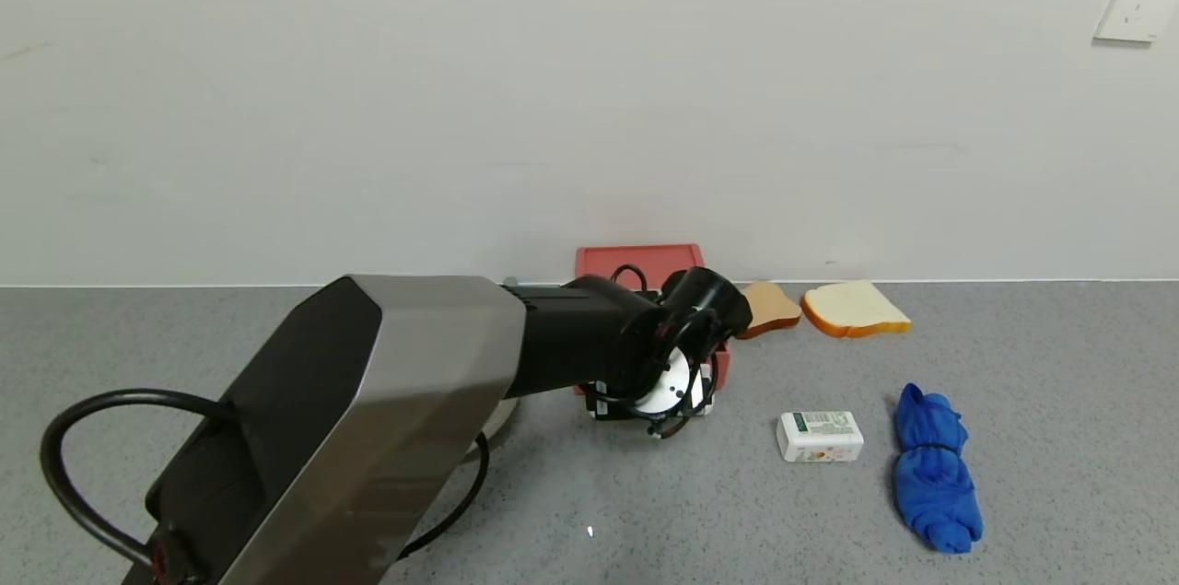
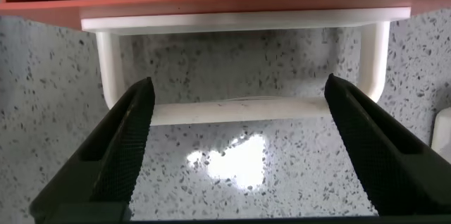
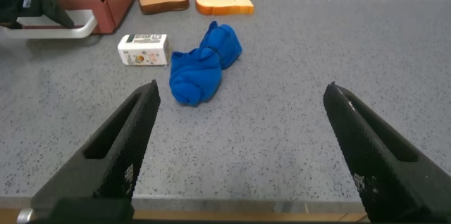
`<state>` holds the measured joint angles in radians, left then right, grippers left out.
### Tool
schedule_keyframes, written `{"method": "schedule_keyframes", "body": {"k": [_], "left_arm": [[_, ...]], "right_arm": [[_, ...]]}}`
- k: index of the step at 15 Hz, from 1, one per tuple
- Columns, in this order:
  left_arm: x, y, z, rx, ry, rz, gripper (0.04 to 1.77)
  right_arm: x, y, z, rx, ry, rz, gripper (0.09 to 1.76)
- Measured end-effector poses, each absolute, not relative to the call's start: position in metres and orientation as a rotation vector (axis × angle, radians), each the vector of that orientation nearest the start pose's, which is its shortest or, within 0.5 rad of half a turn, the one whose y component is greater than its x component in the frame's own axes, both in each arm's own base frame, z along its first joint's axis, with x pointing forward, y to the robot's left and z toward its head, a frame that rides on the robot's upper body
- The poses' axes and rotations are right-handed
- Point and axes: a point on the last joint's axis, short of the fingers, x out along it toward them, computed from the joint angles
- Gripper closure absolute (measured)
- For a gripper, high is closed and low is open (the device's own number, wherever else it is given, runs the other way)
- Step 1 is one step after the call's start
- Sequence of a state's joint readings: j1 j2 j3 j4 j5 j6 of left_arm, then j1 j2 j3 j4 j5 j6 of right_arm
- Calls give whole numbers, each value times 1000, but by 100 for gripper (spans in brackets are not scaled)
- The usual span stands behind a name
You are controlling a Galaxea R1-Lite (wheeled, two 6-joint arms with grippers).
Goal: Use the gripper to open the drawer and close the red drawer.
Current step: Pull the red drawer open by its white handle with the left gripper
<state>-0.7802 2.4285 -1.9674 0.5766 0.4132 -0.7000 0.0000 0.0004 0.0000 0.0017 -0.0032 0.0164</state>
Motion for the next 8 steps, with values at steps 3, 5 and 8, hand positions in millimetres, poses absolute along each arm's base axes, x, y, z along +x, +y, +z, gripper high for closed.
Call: {"method": "schedule_keyframes", "body": {"k": [3,5,8], "left_arm": [[332,-324,99,-55,936,-8,9],[325,-325,99,-50,971,-2,9],[319,-325,100,-57,1004,-3,9]], "right_arm": [[-23,0,75,17,2,-3,14],[-23,0,75,17,2,-3,14],[-23,0,75,16,2,-3,14]]}}
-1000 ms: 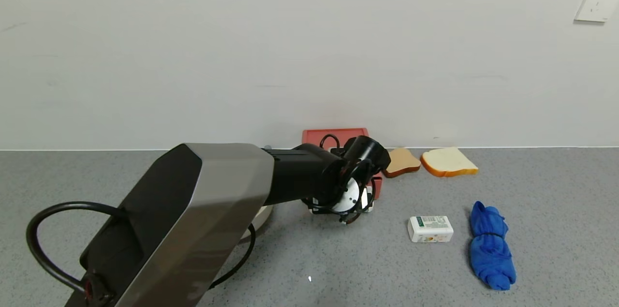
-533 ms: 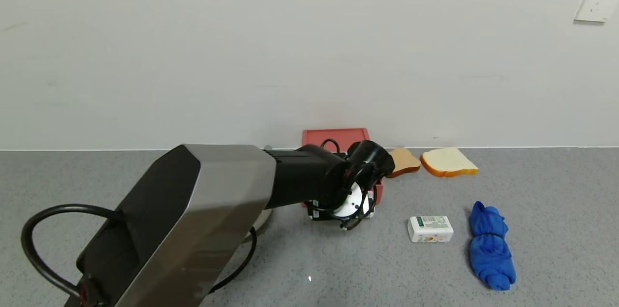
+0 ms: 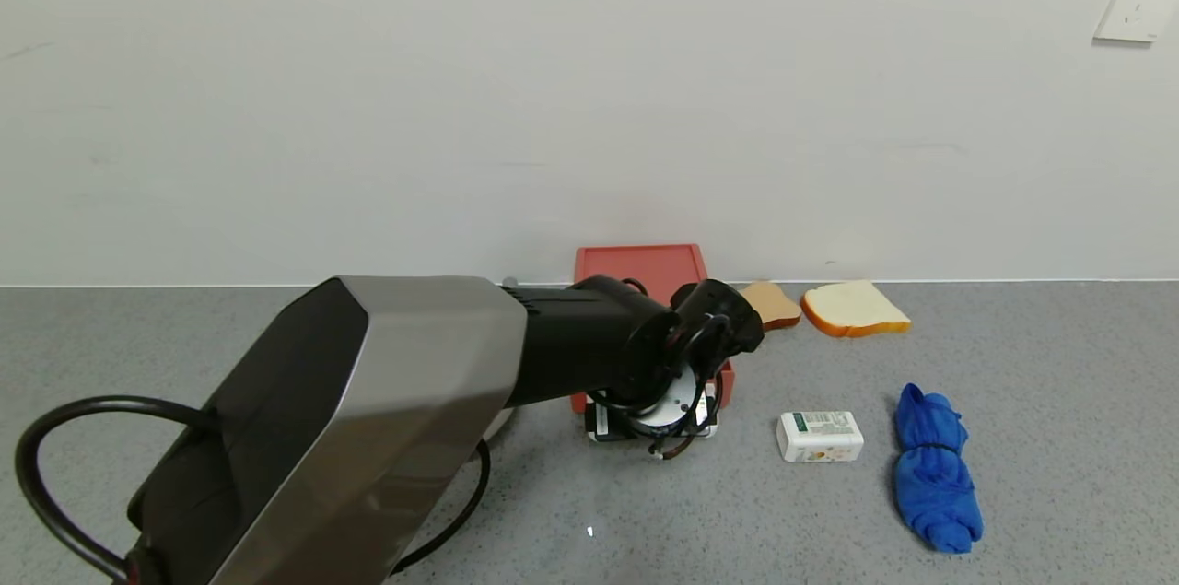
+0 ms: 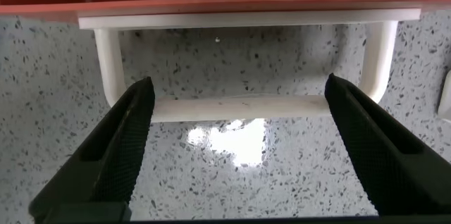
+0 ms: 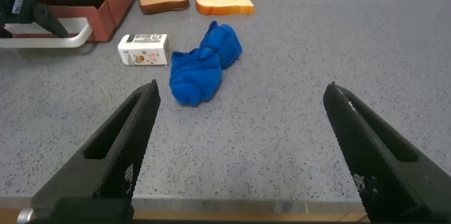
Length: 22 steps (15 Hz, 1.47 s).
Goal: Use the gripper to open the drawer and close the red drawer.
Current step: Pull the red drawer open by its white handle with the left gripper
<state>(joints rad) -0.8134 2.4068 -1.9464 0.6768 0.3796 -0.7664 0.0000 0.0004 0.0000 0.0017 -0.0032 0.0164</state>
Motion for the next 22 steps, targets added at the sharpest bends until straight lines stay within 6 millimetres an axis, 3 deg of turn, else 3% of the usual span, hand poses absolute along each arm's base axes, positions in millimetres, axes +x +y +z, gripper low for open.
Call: {"method": "schedule_keyframes", "body": {"k": [22], "left_arm": [[253,-329,94,-33,1121,-7,9]], "right_arm": [[-23,0,75,17,2,-3,14]]}}
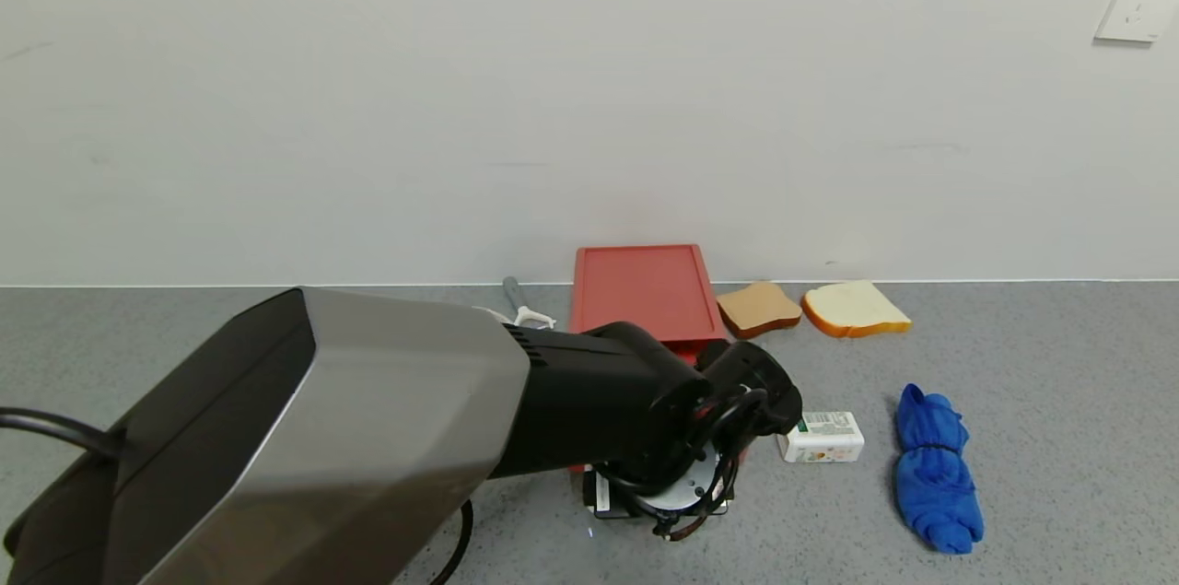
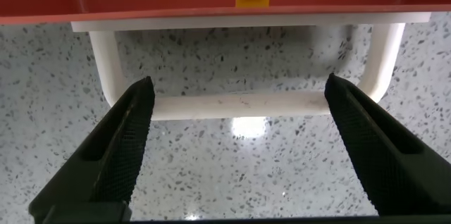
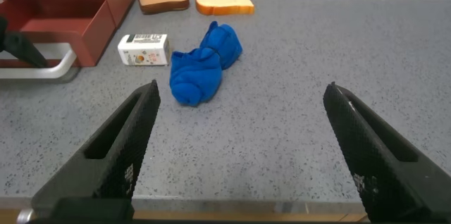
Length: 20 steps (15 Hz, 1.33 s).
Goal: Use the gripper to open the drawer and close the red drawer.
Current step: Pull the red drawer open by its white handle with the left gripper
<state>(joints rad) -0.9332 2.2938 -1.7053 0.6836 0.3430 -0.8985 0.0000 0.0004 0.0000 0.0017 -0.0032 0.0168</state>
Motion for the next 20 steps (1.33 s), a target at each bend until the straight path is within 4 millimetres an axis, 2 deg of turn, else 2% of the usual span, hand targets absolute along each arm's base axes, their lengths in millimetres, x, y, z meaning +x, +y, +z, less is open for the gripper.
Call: {"method": "schedule_keyframes", "body": {"k": [6,12,17,20], "left_arm": [[241,-329,96,-26,1134,-9,9],[241,-328,101,-36,1130,-17,9],[240,-322,122,-70,1097,-37,9],[234,-311,144,-53,1097,-45,9]], "right_arm": [[-23,0,75,16,2,-3,14],[-23,0,75,17,2,-3,14],[-23,0,75,17,2,-3,14],[-23,0,75,17,2,-3,14]]}}
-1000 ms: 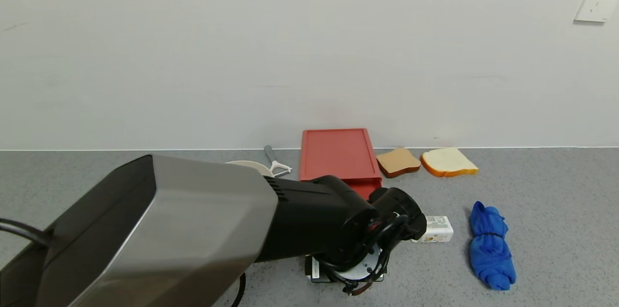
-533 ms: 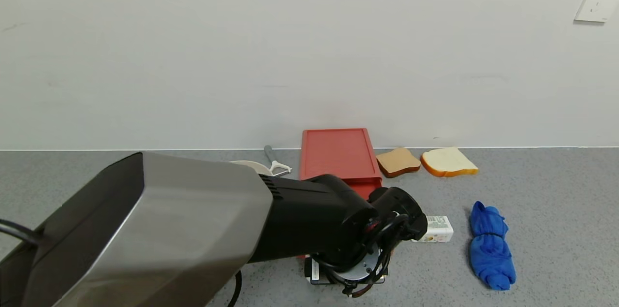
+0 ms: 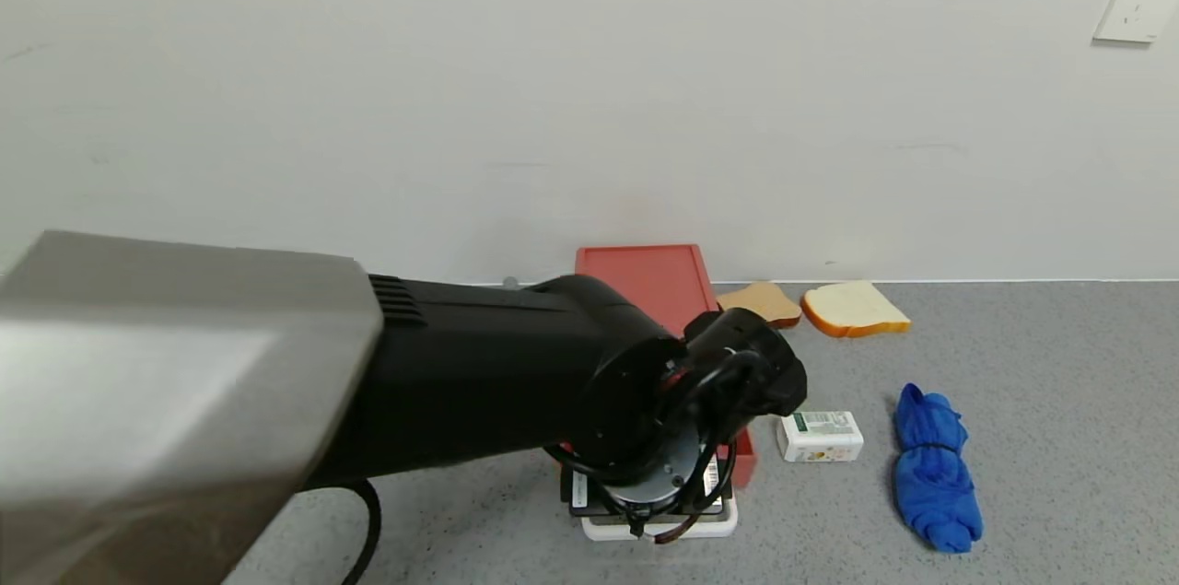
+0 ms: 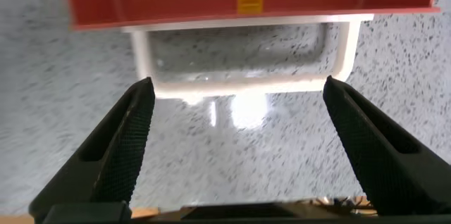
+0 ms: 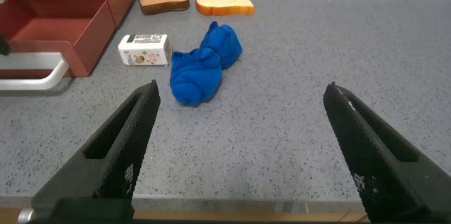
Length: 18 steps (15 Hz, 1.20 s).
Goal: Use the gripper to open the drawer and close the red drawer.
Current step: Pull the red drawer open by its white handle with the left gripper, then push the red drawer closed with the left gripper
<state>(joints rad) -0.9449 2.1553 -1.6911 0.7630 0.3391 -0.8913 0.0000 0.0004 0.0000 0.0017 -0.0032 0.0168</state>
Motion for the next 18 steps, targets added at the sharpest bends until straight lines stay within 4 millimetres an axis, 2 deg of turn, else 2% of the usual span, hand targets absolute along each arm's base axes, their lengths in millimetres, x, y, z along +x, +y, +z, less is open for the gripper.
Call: {"method": "schedule_keyframes", "body": {"k": [4,7,11,14,18], "left_arm": [[220,-291,183,5,1072,-133,9],[210,-273,214,7,1071,-274,9],[211,-242,249,-60,956,-407,9],[212,-217,262,-136,872,-474,9],[211,-182,261,-108,813,-481,9]], "right_arm": [[-23,0,75,17,2,-3,14],[-23,0,75,17,2,-3,14],[-23,0,75,17,2,-3,14],[-23,0,75,17,2,-3,14],[-23,0,75,17,2,-3,14]]}}
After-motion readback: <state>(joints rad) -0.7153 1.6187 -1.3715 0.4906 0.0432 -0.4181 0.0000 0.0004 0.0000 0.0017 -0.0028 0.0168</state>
